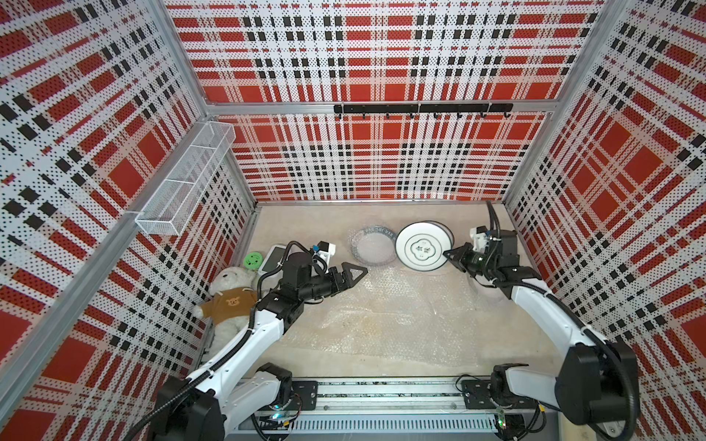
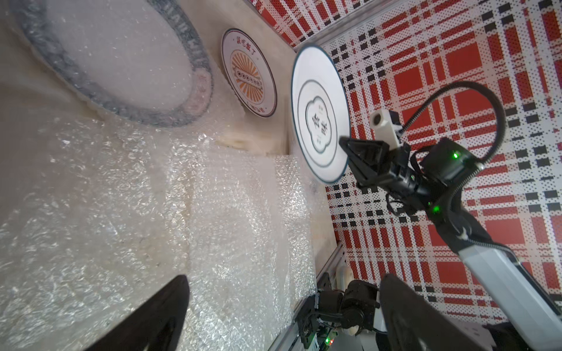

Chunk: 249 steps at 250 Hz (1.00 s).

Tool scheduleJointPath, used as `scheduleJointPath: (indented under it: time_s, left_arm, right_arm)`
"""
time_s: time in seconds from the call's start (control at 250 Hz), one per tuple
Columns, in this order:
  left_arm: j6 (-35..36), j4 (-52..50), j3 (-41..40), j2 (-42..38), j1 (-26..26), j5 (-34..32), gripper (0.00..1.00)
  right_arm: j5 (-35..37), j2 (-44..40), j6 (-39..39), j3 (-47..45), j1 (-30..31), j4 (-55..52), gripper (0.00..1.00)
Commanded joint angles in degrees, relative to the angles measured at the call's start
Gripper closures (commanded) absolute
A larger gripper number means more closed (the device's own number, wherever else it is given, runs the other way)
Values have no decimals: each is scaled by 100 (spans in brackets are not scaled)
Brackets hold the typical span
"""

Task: Unpack dinner plates from bubble wrap
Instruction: Place the plate on the plate.

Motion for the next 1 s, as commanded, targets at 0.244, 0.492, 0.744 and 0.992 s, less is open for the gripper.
scheduleJointPath:
  time_s: [0.244, 0.492, 0.744, 0.992]
  left_arm:
    - [255, -263, 105, 17, -132, 211, 1]
    - [295, -281, 207, 58, -131, 282, 1]
    - [221, -281, 148, -69, -131, 284, 1]
    - [68, -145, -23, -106, -79, 274, 1]
  right_arm:
    - [-33, 2159, 34, 1449, -490, 823, 100]
    - [-131, 3133, 106, 1881, -548, 1037, 100]
    - [-205, 3663, 191, 2051, -571, 1257, 100]
    - [-104, 3816, 47, 2128, -579, 1104, 100]
